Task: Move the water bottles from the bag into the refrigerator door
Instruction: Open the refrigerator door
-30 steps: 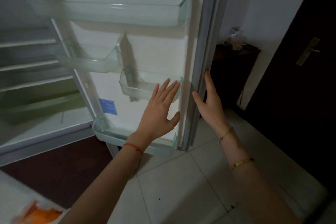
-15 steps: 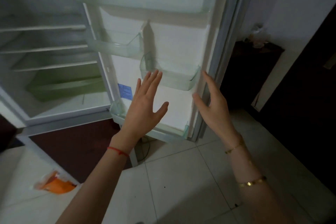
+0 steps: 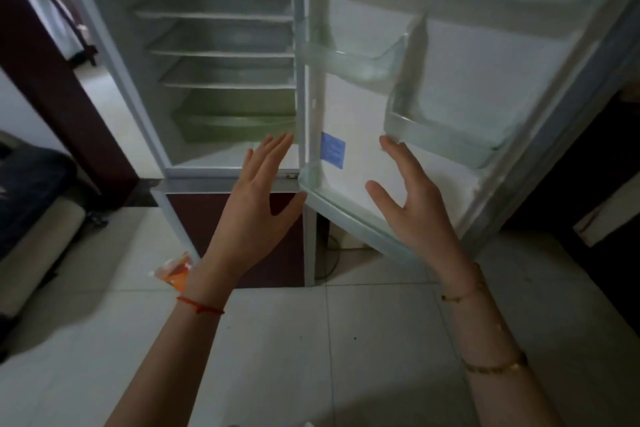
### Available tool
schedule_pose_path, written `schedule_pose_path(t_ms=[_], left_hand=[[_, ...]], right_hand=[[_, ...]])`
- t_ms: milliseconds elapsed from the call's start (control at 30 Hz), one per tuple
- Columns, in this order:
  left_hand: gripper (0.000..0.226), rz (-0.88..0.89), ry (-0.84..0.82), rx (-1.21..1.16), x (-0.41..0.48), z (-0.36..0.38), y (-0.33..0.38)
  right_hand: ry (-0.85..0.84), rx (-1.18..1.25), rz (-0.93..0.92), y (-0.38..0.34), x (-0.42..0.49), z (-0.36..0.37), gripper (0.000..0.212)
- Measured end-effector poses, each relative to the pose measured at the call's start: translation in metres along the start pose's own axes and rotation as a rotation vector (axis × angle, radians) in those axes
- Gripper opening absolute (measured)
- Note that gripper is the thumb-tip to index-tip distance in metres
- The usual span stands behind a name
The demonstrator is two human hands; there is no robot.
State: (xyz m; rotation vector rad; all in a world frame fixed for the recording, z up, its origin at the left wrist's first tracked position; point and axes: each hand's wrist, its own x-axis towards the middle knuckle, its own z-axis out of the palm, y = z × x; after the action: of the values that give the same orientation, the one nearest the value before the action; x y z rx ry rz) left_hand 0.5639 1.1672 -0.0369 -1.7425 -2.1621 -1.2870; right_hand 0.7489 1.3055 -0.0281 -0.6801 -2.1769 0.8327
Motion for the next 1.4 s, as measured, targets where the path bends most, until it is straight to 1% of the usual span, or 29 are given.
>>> schedule_pose_path(t_ms=[167, 300, 567, 767, 867, 1067, 1267, 1400], left_hand=[[0.071, -0.111, 0.045, 0.069, -0.027, -0.055, -0.033], [0.068, -0.189, 0.061, 0.108, -0.048, -0.097, -0.065], [0.064, -0.290, 0.096, 0.187, -0.090, -0.173, -0.137], [0.063, -0.343, 0.105, 0.190, -0.115, -0.219, -0.184], [0.063, -0.385, 0.102, 0.199, -0.124, -0.239, -0.204], [0.061, -0.420, 0.120, 0.207, -0.136, -0.269, -0.241], [0.060, -0.485, 0.150, 0.205, -0.138, -0.283, -0.279], [0.059, -0.527, 0.167, 0.210, -0.130, -0.292, -0.307]], right_hand=[[-0.083, 0.006, -0.041, -0.033, 0.010, 0.054, 0.057], [-0.156, 0.056, -0.035, -0.064, 0.017, 0.099, 0.056], [-0.225, 0.086, -0.020, -0.115, 0.026, 0.196, 0.056], [-0.275, 0.105, -0.014, -0.144, 0.032, 0.262, 0.057], [-0.298, 0.092, -0.029, -0.158, 0.038, 0.290, 0.056], [-0.378, 0.175, -0.075, -0.180, 0.052, 0.338, 0.053], [-0.463, 0.183, -0.123, -0.183, 0.076, 0.384, 0.050], [-0.519, 0.174, -0.104, -0.179, 0.101, 0.420, 0.050]])
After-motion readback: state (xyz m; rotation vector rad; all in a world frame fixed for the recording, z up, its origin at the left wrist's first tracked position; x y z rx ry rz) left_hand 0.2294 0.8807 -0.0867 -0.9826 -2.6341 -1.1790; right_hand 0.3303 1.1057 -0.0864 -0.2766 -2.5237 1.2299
